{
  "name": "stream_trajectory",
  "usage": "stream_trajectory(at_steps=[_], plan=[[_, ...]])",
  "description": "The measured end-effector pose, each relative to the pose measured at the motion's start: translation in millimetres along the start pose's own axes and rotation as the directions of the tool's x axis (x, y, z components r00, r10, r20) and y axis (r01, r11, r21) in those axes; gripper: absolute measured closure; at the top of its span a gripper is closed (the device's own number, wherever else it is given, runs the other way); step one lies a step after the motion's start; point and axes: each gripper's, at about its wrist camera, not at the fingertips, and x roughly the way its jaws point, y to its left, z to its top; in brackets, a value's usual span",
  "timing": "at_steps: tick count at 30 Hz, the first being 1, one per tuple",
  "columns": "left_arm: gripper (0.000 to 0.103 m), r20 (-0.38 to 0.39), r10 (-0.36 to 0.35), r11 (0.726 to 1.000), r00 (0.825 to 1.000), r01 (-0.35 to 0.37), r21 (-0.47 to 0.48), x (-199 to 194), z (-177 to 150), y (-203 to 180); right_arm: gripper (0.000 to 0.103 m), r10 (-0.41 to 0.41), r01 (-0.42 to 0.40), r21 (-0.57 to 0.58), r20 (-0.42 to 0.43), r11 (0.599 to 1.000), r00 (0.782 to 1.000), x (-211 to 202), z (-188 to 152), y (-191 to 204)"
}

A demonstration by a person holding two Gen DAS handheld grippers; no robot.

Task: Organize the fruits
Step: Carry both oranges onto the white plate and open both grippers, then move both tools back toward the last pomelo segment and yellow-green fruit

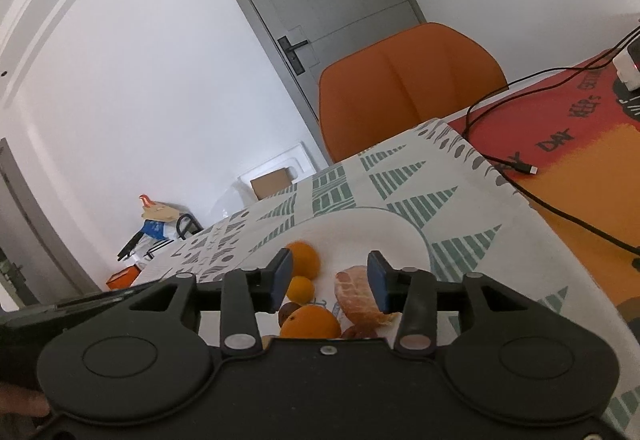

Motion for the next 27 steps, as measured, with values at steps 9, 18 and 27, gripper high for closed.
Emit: stream_trajectory(at_steps=[9,18,27], plan=[[0.060,-0.014,0.030,1.000,0.999,-0.030,0.000,-3,2,1,0.050,-0.015,0.015,-0.007,-0.007,1.000,1.000,3,-1,0],[0.035,0.020,0.111,0.993,0.994,-0.110,-0.051,-31,0,34,0.033,-0.007,0.006,-0.018,-0.036,1.000,0.999,4,-4,9],[0.029,0.011,0.194,0.973,0.981,-0.191,-0.131,-56,-6,76,0.020,-0.009,0.006,-0.061,-0.047,0.998,0.999,0,-4,31]])
